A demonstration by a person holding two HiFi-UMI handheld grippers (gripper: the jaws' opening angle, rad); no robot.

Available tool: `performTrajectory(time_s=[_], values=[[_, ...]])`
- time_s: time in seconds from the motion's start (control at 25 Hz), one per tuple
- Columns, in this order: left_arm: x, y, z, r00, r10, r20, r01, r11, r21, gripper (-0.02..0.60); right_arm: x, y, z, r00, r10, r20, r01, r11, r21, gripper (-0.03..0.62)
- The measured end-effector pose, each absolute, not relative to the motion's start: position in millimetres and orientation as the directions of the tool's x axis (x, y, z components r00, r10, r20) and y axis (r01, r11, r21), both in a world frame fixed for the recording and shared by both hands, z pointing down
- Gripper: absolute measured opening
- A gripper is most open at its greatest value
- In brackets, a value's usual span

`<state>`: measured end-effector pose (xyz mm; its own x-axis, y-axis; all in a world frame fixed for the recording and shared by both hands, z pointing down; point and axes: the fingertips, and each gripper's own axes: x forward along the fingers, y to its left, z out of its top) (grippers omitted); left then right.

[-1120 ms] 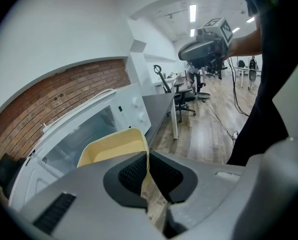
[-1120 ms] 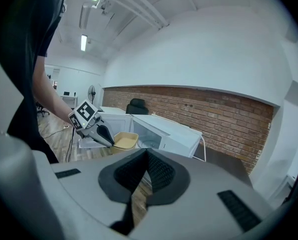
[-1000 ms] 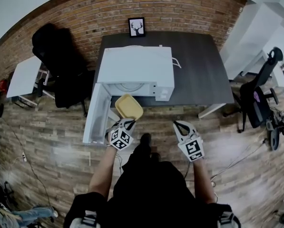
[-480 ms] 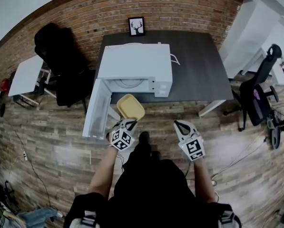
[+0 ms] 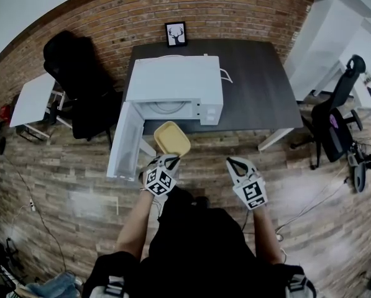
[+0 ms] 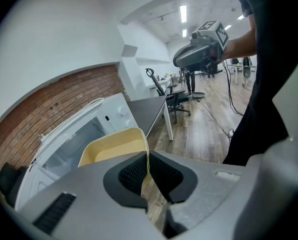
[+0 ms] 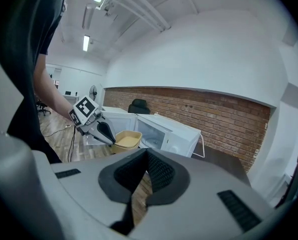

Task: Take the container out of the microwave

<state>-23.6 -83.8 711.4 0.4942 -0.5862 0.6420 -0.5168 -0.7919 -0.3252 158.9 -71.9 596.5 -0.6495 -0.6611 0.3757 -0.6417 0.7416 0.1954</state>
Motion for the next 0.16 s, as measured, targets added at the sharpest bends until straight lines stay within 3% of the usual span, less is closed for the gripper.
performTrajectory(time_s=[0.16], values=[[-27.0, -81.4, 712.9, 0.494, -0.584, 0.644, -0.516, -0.793, -0.324, 0.017, 155.0, -72.2, 595.7, -0.648, -0.659, 0.381, -0.638, 0.743, 0.200, -0.002]])
